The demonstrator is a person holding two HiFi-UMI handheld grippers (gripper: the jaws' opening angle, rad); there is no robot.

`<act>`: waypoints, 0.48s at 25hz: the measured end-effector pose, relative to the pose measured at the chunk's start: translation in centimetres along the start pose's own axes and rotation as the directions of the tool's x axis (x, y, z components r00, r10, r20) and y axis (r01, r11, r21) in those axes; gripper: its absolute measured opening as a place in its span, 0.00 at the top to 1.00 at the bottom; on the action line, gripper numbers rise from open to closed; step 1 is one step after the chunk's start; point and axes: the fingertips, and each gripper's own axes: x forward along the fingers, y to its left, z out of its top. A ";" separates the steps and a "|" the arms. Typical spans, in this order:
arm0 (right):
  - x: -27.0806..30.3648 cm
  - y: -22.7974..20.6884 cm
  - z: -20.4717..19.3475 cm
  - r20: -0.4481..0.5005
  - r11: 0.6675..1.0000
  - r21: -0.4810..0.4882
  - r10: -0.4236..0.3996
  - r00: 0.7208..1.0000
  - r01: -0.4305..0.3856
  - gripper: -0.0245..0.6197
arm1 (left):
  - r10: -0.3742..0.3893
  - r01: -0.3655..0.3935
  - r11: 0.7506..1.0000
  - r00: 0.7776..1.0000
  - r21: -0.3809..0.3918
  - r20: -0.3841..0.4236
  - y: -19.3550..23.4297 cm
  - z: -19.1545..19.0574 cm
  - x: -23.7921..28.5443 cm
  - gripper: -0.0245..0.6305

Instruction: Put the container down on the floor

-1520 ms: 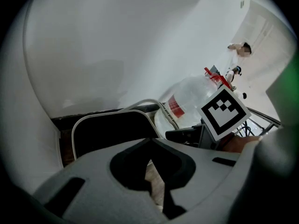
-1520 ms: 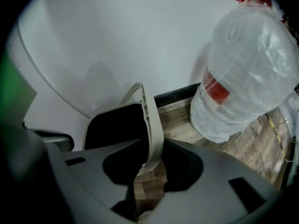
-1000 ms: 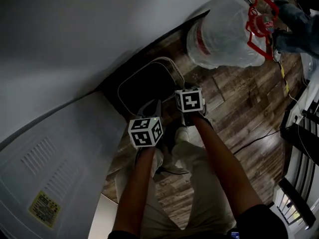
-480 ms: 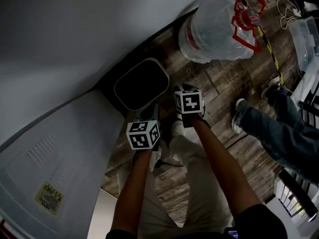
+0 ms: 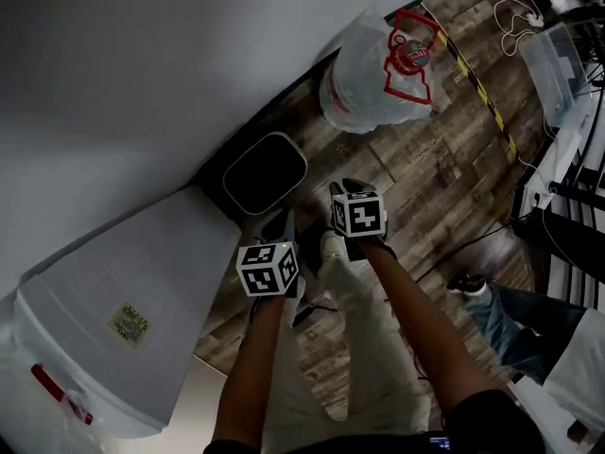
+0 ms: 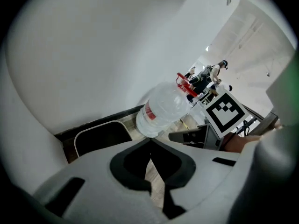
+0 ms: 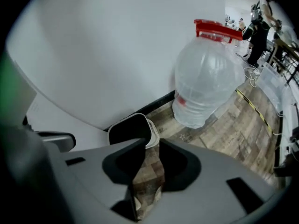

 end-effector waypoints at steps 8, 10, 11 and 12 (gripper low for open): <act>-9.9 0.8 0.7 0.027 0.998 0.039 0.054 0.998 -0.055 0.82 | -0.001 0.001 1.000 1.000 0.015 -0.015 -6.1 1.9 -5.8 0.94; -12.2 1.0 1.1 0.033 0.997 0.037 0.070 0.997 -0.072 0.83 | -0.005 0.005 1.000 1.000 0.015 -0.011 -7.8 3.0 -6.9 0.94; -13.3 1.1 1.5 0.039 0.996 0.029 0.078 0.996 -0.079 0.83 | -0.009 0.009 1.000 1.000 0.017 0.000 -8.7 3.9 -7.5 0.94; -14.3 1.1 2.0 0.046 0.996 0.021 0.085 0.995 -0.086 0.84 | -0.013 0.013 1.000 1.000 0.024 0.017 -9.7 4.8 -8.1 0.94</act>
